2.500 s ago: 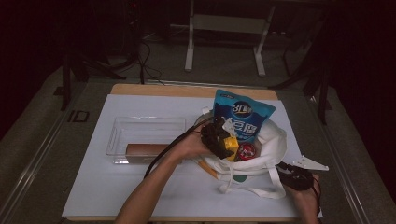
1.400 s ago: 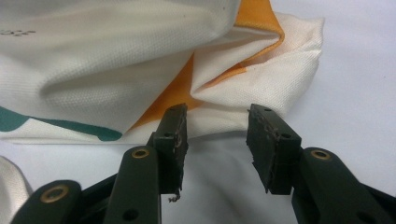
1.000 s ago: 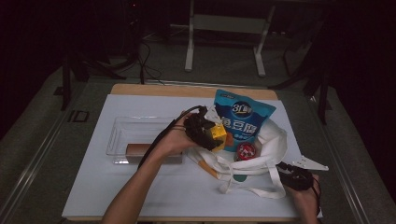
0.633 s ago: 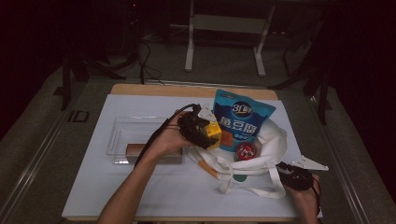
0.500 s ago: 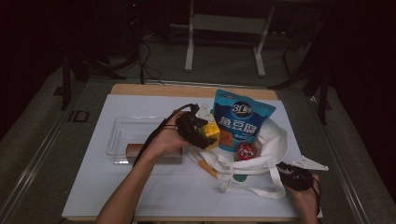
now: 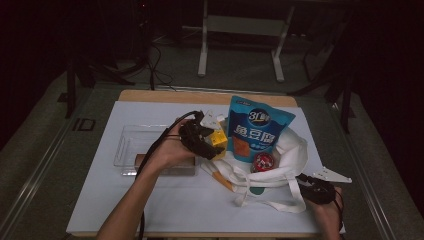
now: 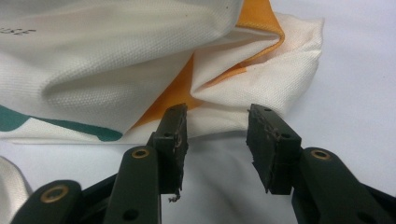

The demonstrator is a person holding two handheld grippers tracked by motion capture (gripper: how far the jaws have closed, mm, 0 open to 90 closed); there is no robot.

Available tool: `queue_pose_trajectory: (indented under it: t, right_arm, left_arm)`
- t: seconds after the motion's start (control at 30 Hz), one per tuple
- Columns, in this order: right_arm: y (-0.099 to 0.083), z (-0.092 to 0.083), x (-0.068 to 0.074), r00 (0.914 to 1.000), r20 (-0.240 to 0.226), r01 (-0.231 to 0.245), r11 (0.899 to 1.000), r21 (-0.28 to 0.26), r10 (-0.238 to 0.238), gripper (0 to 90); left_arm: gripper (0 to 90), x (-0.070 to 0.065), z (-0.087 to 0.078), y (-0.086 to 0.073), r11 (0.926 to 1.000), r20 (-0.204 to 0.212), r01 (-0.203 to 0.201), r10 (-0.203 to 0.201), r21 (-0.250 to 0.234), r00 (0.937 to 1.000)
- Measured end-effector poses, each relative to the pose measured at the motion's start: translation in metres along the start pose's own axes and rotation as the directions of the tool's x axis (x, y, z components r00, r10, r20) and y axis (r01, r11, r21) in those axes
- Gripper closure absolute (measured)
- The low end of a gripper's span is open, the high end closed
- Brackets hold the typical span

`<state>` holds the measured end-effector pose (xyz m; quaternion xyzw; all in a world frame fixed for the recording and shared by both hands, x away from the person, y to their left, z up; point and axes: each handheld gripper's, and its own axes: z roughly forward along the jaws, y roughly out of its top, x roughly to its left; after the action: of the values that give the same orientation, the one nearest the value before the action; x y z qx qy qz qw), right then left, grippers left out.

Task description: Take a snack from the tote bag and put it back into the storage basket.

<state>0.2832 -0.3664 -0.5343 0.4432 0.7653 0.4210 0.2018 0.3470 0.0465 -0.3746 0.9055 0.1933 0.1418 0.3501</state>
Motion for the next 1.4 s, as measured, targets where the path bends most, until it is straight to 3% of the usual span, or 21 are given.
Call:
queue_pose_trajectory:
  t: [0.33,0.97,1.13,1.4]
  right_arm:
    - [0.000,0.000,0.000,1.0000,0.002,0.000,1.000,-0.001,0.000,57.7]
    - [0.000,-0.001,0.000,1.0000,0.003,-0.006,1.000,-0.008,0.006,57.4]
    - [0.000,-0.001,0.000,1.0000,0.004,-0.006,1.000,-0.008,0.006,57.4]
    - [0.000,-0.001,0.000,0.9999,0.005,-0.009,1.000,-0.005,0.009,57.4]
  left_arm:
    - [28.7,0.006,-0.013,-0.011,0.9991,-0.025,0.043,-0.043,-0.008,0.9988]
    - [28.6,0.013,-0.023,-0.026,0.9976,-0.060,0.069,-0.069,0.007,0.9958]
    - [28.6,0.020,-0.030,-0.039,0.9943,-0.094,0.106,-0.105,0.012,0.9901]
    - [28.6,0.028,-0.034,-0.052,0.9904,-0.141,0.135,-0.129,0.030,0.9815]
